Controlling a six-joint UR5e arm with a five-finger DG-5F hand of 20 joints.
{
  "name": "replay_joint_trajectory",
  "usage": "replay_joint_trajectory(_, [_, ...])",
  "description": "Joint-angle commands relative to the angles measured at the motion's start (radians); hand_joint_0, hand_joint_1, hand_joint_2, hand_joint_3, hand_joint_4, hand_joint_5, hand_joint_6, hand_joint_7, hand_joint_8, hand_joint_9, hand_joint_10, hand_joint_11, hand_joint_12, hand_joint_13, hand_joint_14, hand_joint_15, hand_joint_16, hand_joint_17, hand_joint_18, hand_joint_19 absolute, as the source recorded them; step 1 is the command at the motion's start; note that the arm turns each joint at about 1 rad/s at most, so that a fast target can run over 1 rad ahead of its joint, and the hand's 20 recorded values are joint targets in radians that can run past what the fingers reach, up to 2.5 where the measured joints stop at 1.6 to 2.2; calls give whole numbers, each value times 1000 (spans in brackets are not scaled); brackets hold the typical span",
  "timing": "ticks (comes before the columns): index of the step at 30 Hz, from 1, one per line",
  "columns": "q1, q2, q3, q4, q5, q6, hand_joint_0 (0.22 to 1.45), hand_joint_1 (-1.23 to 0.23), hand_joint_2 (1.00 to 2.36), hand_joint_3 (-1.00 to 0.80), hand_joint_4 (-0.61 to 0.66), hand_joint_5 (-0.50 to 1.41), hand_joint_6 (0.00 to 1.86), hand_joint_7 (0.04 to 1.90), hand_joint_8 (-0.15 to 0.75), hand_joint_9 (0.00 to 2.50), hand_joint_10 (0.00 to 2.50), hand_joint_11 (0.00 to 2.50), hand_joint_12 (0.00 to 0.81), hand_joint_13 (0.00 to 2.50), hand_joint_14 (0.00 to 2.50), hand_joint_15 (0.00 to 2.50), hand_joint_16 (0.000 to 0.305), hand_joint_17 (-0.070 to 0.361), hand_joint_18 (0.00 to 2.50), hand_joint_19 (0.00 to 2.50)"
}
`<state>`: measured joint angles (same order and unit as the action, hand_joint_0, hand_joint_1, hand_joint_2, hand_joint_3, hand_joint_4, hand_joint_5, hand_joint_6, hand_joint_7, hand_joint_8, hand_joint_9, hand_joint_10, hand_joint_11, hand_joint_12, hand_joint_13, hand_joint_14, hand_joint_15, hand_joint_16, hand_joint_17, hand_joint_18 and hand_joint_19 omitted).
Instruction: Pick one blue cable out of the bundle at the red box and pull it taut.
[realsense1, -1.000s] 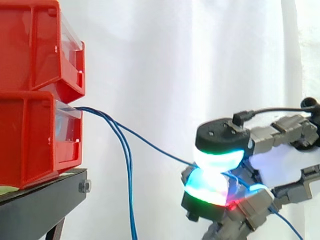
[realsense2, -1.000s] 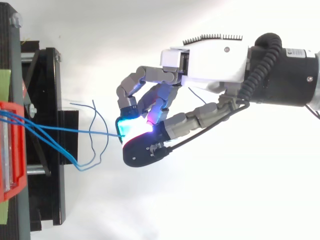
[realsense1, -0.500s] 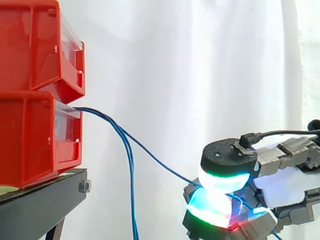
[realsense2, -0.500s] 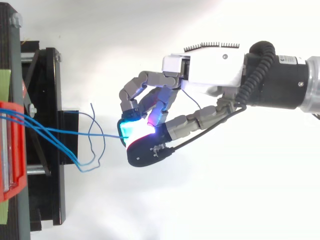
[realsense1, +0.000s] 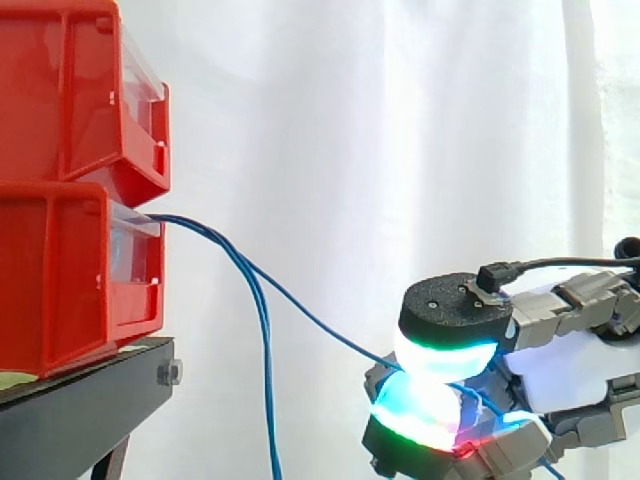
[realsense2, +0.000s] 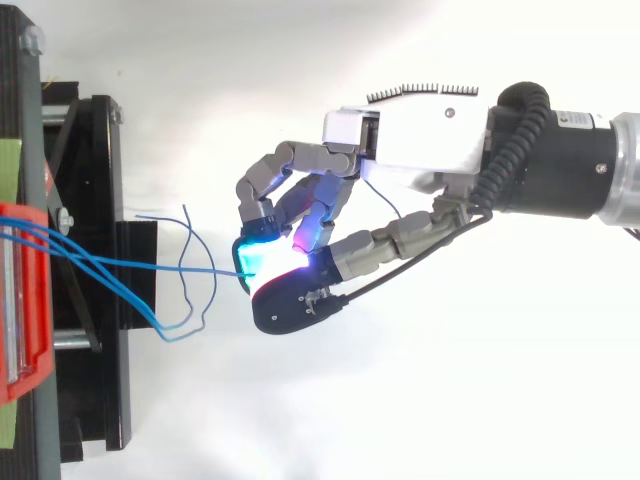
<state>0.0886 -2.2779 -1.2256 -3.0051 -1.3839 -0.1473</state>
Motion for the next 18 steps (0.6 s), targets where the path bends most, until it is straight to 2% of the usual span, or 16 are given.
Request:
replay_joint_trajectory(1, [-1, 0, 0, 0, 0, 0, 638, -750, 1020, -32, 73, -165, 924, 1219, 333, 1236, 2, 1704, 360, 711, 15, 380, 56, 127, 504, 255])
replay_joint_trajectory(18, [-1, 0, 0, 0, 0, 0, 639, -749, 1019, -30, 65, -165, 924, 1211, 327, 1235, 3, 1699, 357, 713, 15, 374, 56, 126, 498, 249])
